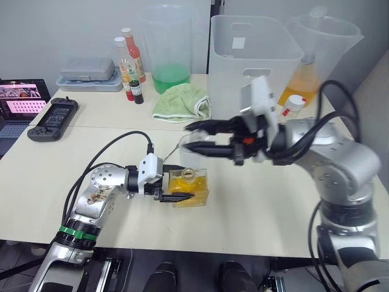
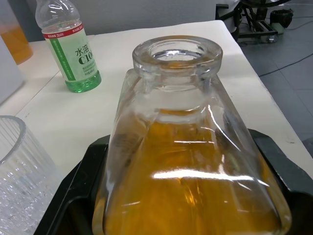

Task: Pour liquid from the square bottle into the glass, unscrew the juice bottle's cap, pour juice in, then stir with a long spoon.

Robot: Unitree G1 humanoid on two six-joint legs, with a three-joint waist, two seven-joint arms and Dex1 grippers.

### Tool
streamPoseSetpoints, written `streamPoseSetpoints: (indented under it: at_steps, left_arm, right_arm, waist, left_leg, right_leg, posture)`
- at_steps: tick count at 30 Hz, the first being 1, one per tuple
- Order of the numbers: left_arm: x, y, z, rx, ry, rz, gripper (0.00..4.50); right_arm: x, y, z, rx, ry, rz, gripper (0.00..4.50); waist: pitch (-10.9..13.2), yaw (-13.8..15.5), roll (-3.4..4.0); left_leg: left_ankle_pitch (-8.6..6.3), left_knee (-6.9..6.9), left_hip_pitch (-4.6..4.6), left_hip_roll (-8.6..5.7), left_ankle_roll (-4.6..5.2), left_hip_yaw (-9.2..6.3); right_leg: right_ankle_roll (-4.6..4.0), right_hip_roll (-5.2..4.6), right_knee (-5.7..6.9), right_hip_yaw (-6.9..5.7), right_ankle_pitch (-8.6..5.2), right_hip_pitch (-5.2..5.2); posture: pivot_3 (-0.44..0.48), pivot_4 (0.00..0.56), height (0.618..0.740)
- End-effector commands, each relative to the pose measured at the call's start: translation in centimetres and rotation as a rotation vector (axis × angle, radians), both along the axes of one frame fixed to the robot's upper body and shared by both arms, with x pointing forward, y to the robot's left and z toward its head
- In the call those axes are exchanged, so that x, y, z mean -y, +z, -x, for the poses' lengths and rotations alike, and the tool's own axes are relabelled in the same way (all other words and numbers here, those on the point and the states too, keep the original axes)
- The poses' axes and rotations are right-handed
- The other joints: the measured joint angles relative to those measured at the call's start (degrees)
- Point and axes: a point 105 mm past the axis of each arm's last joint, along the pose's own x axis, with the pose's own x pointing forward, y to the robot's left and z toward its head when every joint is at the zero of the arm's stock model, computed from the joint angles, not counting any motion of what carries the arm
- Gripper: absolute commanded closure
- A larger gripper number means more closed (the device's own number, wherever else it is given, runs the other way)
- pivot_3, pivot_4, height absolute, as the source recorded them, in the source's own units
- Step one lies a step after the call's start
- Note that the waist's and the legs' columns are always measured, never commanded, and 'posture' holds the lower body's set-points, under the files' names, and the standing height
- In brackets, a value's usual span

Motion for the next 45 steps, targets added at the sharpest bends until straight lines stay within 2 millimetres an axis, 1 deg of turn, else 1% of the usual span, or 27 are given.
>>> streamPoseSetpoints:
  at_steps: [1,3,4,7,8,10,11,14,15,16,19,20,24,28,30,36,39,41,43,45]
  left_arm:
    - [-0.3,-2.5,-0.2,-0.106,0.047,-0.044,1.70]
    - [0.0,-1.8,-0.3,-0.100,0.041,-0.004,1.70]
    - [0.3,-1.5,-0.3,-0.099,0.039,0.011,1.70]
    - [0.7,-1.1,-0.4,-0.097,0.028,0.025,1.70]
    - [0.7,-1.0,-0.3,-0.096,0.025,0.026,1.70]
    - [0.9,-0.7,-0.4,-0.095,0.026,0.036,1.70]
    - [0.9,-0.6,-0.4,-0.094,0.026,0.039,1.70]
    - [1.1,-0.5,-0.3,-0.092,0.023,0.039,1.70]
    - [1.1,-0.5,-0.3,-0.091,0.022,0.039,1.70]
    - [1.1,-0.5,-0.2,-0.091,0.021,0.039,1.70]
    - [1.1,-0.5,-0.2,-0.075,0.028,0.031,1.70]
    - [1.1,-0.5,-0.2,-0.073,0.028,0.030,1.70]
    - [0.8,-0.4,-0.4,-0.063,0.048,0.029,1.70]
    - [0.7,-0.4,-0.5,-0.056,0.058,0.019,1.70]
    - [0.9,-0.4,-0.5,-0.056,0.056,0.021,1.70]
    - [1.0,-0.5,-0.4,-0.060,0.058,0.018,1.70]
    - [1.0,-0.5,-0.5,-0.063,0.062,0.018,1.70]
    - [1.1,-0.5,-0.5,-0.063,0.059,0.020,1.70]
    - [1.2,-0.4,-0.6,-0.060,0.056,0.021,1.70]
    - [1.2,-0.3,-0.7,-0.060,0.057,0.022,1.70]
  right_arm:
    - [5.2,-0.4,-0.7,-0.022,-0.198,-0.024,3.38]
    - [8.3,-1.4,-0.9,-0.048,-0.322,-0.023,3.38]
    - [10.7,-2.3,-1.3,-0.065,-0.434,-0.042,3.38]
    - [15.7,-4.5,-1.3,-0.103,-0.657,-0.097,3.38]
    - [16.5,-4.9,-1.2,-0.109,-0.692,-0.113,3.38]
    - [19.4,-6.9,-1.1,-0.138,-0.830,-0.145,3.38]
    - [20.3,-7.5,-1.1,-0.147,-0.874,-0.155,3.38]
    - [23.2,-8.8,-1.7,-0.126,-1.054,-0.181,3.38]
    - [23.8,-9.0,-1.8,-0.121,-1.096,-0.193,3.38]
    - [24.2,-9.2,-1.9,-0.117,-1.117,-0.201,3.38]
    - [25.2,-11.7,-3.0,-0.165,-1.194,-0.245,3.38]
    - [25.3,-12.2,-3.2,-0.173,-1.205,-0.251,3.38]
    - [24.7,-13.8,-4.2,-0.211,-1.198,-0.290,3.38]
    - [25.0,-16.3,-4.7,-0.250,-1.257,-0.283,3.38]
    - [25.0,-17.1,-4.7,-0.265,-1.275,-0.292,3.38]
    - [24.8,-18.2,-4.4,-0.285,-1.289,-0.299,3.38]
    - [24.6,-18.1,-4.4,-0.277,-1.279,-0.299,3.38]
    - [24.6,-17.6,-4.4,-0.266,-1.277,-0.309,3.38]
    - [24.8,-16.2,-4.5,-0.240,-1.270,-0.364,2.34]
    - [24.8,-14.8,-4.5,-0.210,-1.253,-0.382,1.69]
  waist:
    - [0.0,0.1,0.03]
    - [0.0,0.2,0.04]
    - [0.0,0.1,0.04]
    - [0.0,0.4,0.07]
    - [0.0,0.4,0.07]
    - [0.0,0.2,0.14]
    - [0.0,0.2,0.13]
    - [0.0,0.0,0.16]
    - [0.0,0.0,0.17]
    - [0.0,0.1,0.18]
    - [0.0,0.0,0.19]
    - [0.0,0.1,0.19]
    - [0.0,0.1,0.26]
    - [0.0,0.1,0.32]
    - [0.0,0.1,0.32]
    - [0.0,0.1,0.36]
    - [0.0,0.1,0.36]
    - [0.0,0.1,0.36]
    - [0.0,0.1,0.36]
    - [0.0,0.1,0.37]
  left_leg:
    - [0.00,0.00,-0.02,0.00,0.00,0.00]
    - [0.00,0.00,-0.12,0.00,0.00,0.00]
    - [0.00,0.00,-0.15,-0.02,0.00,0.01]
    - [0.00,0.01,-0.17,-0.03,0.01,0.05]
    - [0.00,0.03,-0.20,-0.04,0.01,0.07]
    - [0.00,0.04,-0.21,-0.05,0.01,0.10]
    - [0.00,0.03,-0.20,-0.05,0.01,0.11]
    - [0.02,0.05,-0.19,-0.05,0.03,0.14]
    - [0.03,0.05,-0.19,-0.05,0.04,0.15]
    - [0.04,0.05,-0.19,-0.05,0.07,0.16]
    - [0.05,0.04,-0.18,-0.05,0.08,0.16]
    - [0.05,0.04,-0.19,-0.05,0.08,0.16]
    - [0.06,0.04,-0.20,-0.07,0.09,0.15]
    - [0.06,0.04,-0.20,-0.09,0.09,0.15]
    - [0.06,0.04,-0.20,-0.09,0.09,0.15]
    - [0.06,0.04,-0.18,-0.09,0.09,0.16]
    - [0.06,0.04,-0.18,-0.10,0.10,0.16]
    - [0.06,0.05,-0.18,-0.10,0.10,0.16]
    - [0.07,0.05,-0.18,-0.10,0.10,0.16]
    - [0.06,0.05,-0.19,-0.10,0.10,0.16]
  right_leg:
    - [0.01,0.00,-0.01,-0.01,-0.01,0.00]
    - [0.01,0.00,-0.05,-0.01,-0.01,-0.02]
    - [-0.01,-0.02,-0.09,0.00,0.01,-0.03]
    - [0.02,-0.04,-0.11,0.03,0.00,-0.01]
    - [0.02,-0.05,-0.12,0.04,0.00,-0.04]
    - [0.05,-0.05,-0.14,0.08,0.02,-0.03]
    - [0.06,-0.05,-0.12,0.09,0.03,-0.03]
    - [0.10,-0.05,-0.13,0.11,0.02,-0.03]
    - [0.12,-0.05,-0.15,0.13,0.03,-0.02]
    - [0.14,-0.05,-0.15,0.13,0.02,-0.02]
    - [0.13,-0.04,-0.15,0.13,0.02,-0.02]
    - [0.13,-0.05,-0.16,0.13,0.03,-0.02]
    - [-0.11,-0.05,-0.18,0.14,0.17,-0.02]
    - [-0.11,-0.06,-0.18,0.15,0.17,-0.02]
    - [-0.10,-0.06,-0.18,0.15,0.17,-0.01]
    - [-0.10,-0.06,-0.17,0.16,0.17,0.00]
    - [-0.09,-0.06,-0.18,0.16,0.17,0.01]
    - [-0.09,-0.06,-0.18,0.16,0.17,0.01]
    - [-0.09,-0.06,-0.18,0.16,0.17,0.01]
    - [-0.09,-0.07,-0.18,0.16,0.18,0.01]
  posture:
    - [0.000,0.150,0.740]
    - [0.000,0.150,0.740]
    - [0.000,0.150,0.740]
    - [0.000,0.150,0.740]
    - [0.000,0.150,0.740]
    - [0.000,0.150,0.740]
    - [0.000,0.150,0.740]
    - [0.000,0.150,0.740]
    - [0.000,0.150,0.740]
    - [0.000,0.150,0.740]
    - [0.000,0.150,0.740]
    - [0.000,0.150,0.740]
    - [0.000,0.150,0.740]
    - [0.000,0.150,0.740]
    - [0.000,0.150,0.740]
    - [0.000,0.150,0.740]
    - [0.000,0.150,0.740]
    - [0.000,0.150,0.740]
    - [0.000,0.150,0.740]
    - [0.000,0.150,0.740]
